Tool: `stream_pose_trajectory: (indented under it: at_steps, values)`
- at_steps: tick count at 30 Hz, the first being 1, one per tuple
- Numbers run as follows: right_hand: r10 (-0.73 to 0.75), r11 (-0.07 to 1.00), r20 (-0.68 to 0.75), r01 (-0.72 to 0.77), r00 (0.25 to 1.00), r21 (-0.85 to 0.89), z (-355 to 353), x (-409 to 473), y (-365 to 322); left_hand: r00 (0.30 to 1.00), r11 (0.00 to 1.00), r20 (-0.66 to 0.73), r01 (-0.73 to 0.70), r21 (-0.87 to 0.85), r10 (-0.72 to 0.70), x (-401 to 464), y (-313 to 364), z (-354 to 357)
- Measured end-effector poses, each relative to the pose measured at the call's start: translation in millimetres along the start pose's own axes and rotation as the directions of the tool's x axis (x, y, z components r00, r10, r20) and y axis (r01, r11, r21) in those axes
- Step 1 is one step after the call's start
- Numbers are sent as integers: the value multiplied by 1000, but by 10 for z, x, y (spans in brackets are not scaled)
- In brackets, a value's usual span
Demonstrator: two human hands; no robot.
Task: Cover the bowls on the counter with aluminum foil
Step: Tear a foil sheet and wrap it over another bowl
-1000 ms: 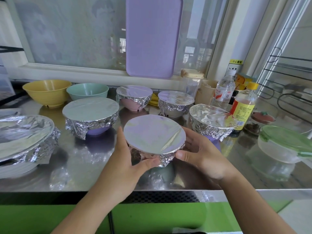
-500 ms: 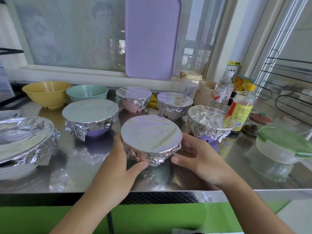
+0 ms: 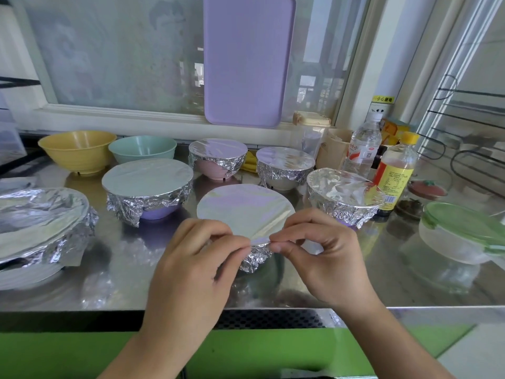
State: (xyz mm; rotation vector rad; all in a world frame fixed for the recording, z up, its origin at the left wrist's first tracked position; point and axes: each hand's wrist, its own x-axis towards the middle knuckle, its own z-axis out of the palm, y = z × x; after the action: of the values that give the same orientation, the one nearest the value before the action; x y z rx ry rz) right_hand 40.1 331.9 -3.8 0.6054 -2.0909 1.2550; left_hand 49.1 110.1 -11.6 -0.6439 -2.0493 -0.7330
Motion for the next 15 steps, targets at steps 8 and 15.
stream_pose_trajectory:
  at_steps: [8,15]
  values:
    - [-54,990,-33,49,998,-130,-45,18,34,1000,1000,18,20,-14,-20,29,-45,-21]
    - [-65,982,-63,52,996,-179,-58,11,64,992,992,16,124,-30,-123,12,-90,-11]
